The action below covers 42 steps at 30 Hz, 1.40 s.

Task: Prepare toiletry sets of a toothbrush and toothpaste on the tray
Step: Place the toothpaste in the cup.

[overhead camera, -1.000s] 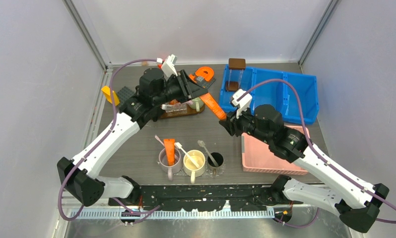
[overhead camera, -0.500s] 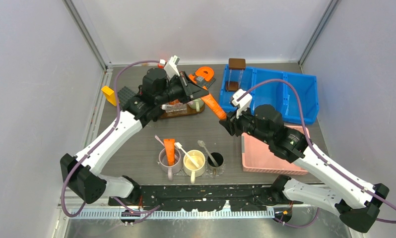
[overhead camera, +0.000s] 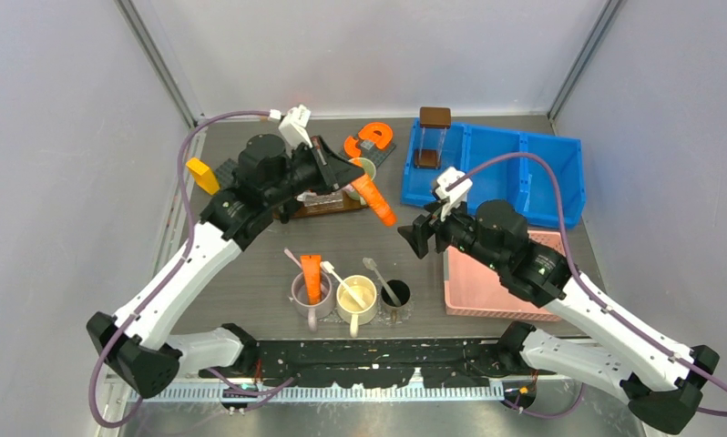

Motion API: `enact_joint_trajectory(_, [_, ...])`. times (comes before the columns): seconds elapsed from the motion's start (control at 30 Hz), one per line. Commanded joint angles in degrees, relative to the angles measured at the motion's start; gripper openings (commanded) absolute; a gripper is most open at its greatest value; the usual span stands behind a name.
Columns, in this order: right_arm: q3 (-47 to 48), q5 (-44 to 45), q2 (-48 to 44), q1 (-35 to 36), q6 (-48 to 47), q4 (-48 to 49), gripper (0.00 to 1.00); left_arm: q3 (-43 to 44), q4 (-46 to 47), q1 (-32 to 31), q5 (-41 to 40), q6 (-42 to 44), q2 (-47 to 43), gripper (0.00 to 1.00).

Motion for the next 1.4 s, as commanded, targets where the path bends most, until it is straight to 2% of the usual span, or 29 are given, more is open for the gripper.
enact_joint_trajectory(0.0, [-0.41,2.68,-2.42,0.11,1.18,2.9,0.82,-0.74,-1.86,0.1,-4.65,8.24,-5.39,0.0])
enact_joint_trajectory(0.13, [-1.28,6.44,-4.65,0.11,1.09,2.43,0.89,-2.38,-4.3,-0.18,-4.92,13.54,-9.04,0.0])
enact_joint_trajectory(0.27, [-2.86,11.55,-7.51,0.11,1.36,2.6,0.92,-5.27,-7.12,-2.5,-7.56,19.03,-13.04,0.0])
enact_joint_trajectory(0.47, [-5.47,16.86,-10.63,0.11,2.4,3.54,0.93,-12.09,-9.64,-13.44,-18.0,25.67,-18.98,0.0])
enact_joint_trajectory(0.83, [-7.52,22.45,-14.74,0.11,2.62,3.93,0.94,-20.05,-8.9,-24.8,-25.89,27.64,-24.59,0.0])
enact_joint_trajectory(1.07, [-8.18,24.07,-16.39,0.11,2.63,3.26,0.94,-25.08,-3.28,-29.25,-29.57,28.48,-24.35,0.0])
enact_joint_trajectory(1.37, [-8.61,25.02,-16.59,0.11,2.49,3.31,0.94,-31.37,4.11,-32.16,-30.34,28.08,-23.37,0.0])
